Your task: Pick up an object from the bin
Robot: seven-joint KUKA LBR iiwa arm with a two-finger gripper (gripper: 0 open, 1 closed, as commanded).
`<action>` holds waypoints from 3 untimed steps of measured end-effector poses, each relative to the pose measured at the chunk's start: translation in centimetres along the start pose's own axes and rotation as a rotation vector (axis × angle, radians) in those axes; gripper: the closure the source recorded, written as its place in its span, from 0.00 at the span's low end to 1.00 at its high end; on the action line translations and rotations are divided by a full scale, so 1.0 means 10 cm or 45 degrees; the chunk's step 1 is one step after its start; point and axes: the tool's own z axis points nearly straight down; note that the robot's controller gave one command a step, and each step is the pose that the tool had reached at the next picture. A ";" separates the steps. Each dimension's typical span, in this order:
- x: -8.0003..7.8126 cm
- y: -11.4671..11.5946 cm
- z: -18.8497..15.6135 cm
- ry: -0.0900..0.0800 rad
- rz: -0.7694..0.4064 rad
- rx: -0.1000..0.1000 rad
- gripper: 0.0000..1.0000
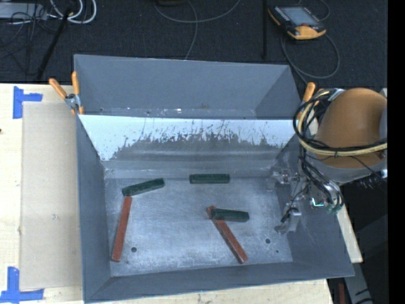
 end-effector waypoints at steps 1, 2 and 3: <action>-0.07 0.07 1.13 0.000 0.002 -0.001 0.00; -0.14 0.56 1.09 -0.009 -0.181 0.000 0.00; -0.14 0.56 1.09 -0.009 -0.185 0.002 1.00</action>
Offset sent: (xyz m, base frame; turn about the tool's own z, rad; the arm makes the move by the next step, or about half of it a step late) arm 0.0080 0.0065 -0.1081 0.0014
